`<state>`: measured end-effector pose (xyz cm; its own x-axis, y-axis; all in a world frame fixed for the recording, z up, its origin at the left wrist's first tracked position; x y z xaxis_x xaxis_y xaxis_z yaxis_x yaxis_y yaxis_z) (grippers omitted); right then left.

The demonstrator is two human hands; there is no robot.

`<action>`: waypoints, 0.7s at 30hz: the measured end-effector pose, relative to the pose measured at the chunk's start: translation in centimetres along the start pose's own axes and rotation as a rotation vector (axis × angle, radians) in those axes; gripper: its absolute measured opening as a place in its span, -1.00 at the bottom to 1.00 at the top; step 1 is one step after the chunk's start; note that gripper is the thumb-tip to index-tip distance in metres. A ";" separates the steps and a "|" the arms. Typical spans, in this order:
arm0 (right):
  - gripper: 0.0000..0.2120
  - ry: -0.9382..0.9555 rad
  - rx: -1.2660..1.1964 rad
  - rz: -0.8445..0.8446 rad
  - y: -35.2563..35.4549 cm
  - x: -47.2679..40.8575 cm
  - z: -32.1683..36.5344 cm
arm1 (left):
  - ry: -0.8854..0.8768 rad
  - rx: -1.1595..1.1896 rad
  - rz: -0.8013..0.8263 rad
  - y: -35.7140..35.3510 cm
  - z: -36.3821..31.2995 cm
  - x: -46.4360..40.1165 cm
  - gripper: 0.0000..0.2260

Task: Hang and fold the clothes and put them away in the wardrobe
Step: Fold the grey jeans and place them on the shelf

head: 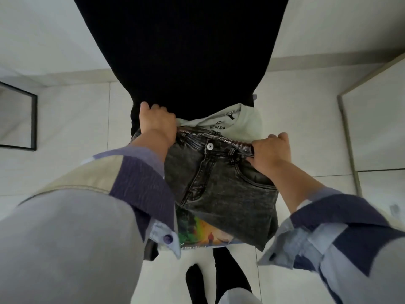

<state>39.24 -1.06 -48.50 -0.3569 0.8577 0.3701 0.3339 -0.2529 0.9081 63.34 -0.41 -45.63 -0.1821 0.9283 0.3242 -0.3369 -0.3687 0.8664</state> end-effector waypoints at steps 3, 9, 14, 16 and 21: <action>-0.72 0.039 -0.025 -0.055 2.1 2.5 0.2 | -0.028 -0.030 -0.077 2.0 1.6 2.8 -0.67; -0.69 -0.048 -0.166 -0.094 7.6 8.4 -0.7 | -0.036 0.248 -0.220 6.4 4.0 10.2 -0.78; -0.69 -0.097 -0.304 -0.233 13.6 14.6 0.3 | 0.041 0.353 -0.349 9.5 7.5 18.4 -0.76; -0.70 -0.099 -0.350 -0.263 15.9 16.8 1.2 | 0.074 0.390 -0.358 10.9 8.8 21.2 -0.76; -0.75 -0.094 -0.364 -0.358 21.4 22.5 2.0 | 0.123 0.415 -0.425 16.8 11.8 27.4 -0.75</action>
<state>40.09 13.68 -21.11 -0.3074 0.9514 0.0199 -0.1257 -0.0613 0.9902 63.60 19.45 -17.68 -0.2247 0.9685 -0.1073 -0.0193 0.1057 0.9942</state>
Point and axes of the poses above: each hand's wrist, its own x-axis away from the middle knuckle, its own y-axis out of the back of the hand, z = x × y, the point moved 7 cm from there along -x, towards the middle knuckle, and after that the axes turned 7 degrees about -z, right-handed, at the moved point
